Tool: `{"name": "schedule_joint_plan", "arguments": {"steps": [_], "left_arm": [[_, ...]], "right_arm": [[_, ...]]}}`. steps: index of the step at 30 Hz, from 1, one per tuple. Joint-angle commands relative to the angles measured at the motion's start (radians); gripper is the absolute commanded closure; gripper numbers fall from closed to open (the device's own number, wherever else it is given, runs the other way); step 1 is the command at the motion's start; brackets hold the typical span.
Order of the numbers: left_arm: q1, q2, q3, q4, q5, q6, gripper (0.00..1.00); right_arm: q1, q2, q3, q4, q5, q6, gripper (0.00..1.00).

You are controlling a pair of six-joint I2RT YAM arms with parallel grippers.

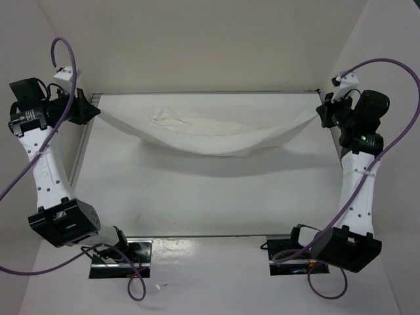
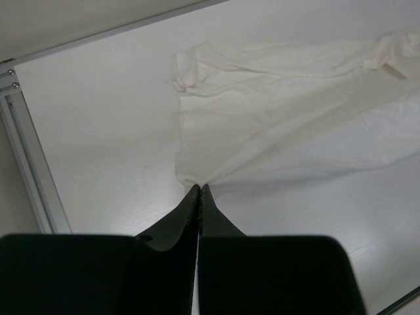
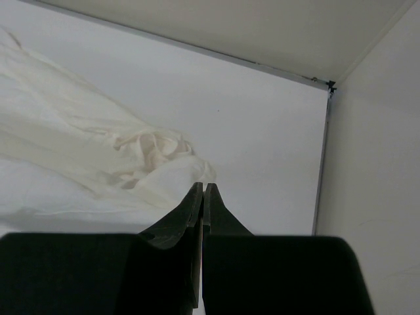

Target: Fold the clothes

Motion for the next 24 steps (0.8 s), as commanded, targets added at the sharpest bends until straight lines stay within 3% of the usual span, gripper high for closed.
{"name": "schedule_joint_plan", "arguments": {"steps": [1, 7, 13, 24], "left_arm": [[0.007, -0.101, 0.071, 0.045, 0.029, -0.073, 1.0], [0.016, -0.174, 0.121, 0.095, 0.01, -0.182, 1.0], [0.025, -0.26, 0.112, 0.206, -0.104, -0.303, 1.0], [0.025, -0.302, 0.281, 0.206, -0.275, -0.389, 1.0]], "right_arm": [[-0.002, -0.099, 0.12, 0.037, 0.021, 0.041, 1.0], [-0.002, -0.174, 0.155, 0.071, 0.09, 0.063, 1.0], [-0.002, -0.236, 0.176, 0.112, 0.231, 0.083, 1.0], [0.007, -0.245, 0.339, 0.075, 0.311, 0.084, 1.0]]}}
